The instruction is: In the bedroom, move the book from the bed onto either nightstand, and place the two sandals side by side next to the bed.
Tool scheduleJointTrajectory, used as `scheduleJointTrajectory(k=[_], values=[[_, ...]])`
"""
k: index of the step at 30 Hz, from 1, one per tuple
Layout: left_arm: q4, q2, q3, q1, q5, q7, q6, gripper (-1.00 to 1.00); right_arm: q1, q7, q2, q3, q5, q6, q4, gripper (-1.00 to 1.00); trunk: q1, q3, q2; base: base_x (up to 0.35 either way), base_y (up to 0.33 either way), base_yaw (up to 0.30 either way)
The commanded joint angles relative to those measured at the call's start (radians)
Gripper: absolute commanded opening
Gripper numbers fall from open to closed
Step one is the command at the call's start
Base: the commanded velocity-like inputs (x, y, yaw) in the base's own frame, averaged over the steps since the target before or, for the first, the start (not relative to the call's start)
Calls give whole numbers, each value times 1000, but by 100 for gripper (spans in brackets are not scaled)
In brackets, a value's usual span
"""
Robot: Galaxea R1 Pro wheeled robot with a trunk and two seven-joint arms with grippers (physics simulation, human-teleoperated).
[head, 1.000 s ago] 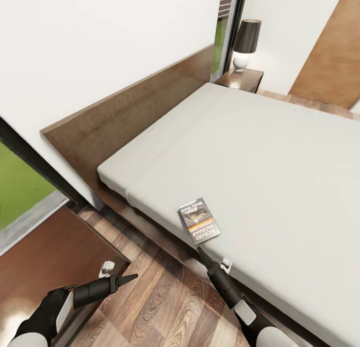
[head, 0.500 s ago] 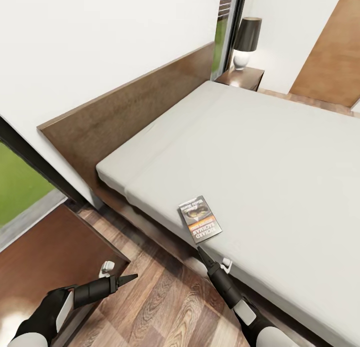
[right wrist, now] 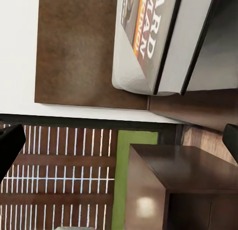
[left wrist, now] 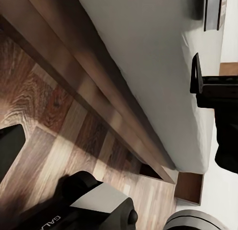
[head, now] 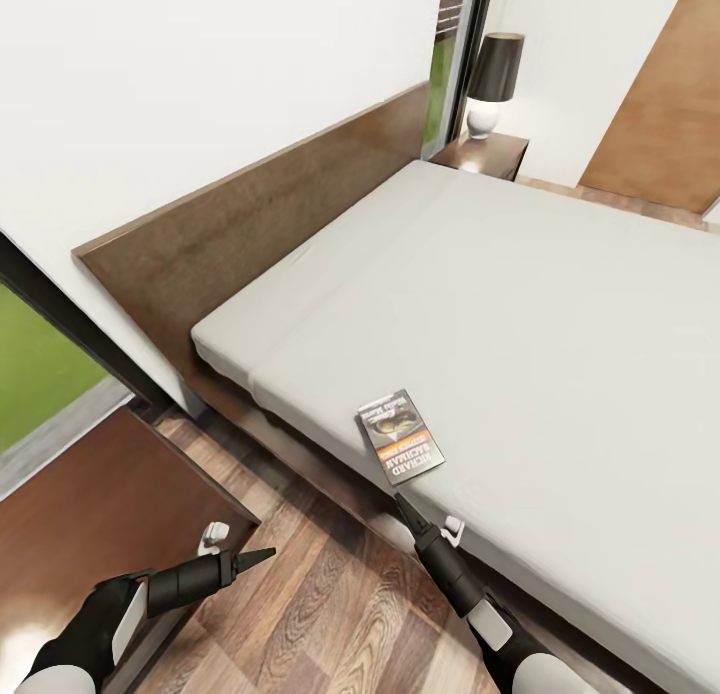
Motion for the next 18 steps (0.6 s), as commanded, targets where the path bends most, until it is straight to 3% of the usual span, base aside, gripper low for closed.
scheduleJointTrajectory(k=[1,18], values=[[0,0,3,-1,-2,-5,11,100,0,2,0,4,-8,4,0,100,0,-1,0,0,0,0],[0,0,3,-1,-2,-5,9,100,0,2,0,4,-8,4,-1,100,0,-1,0,0,0,0]])
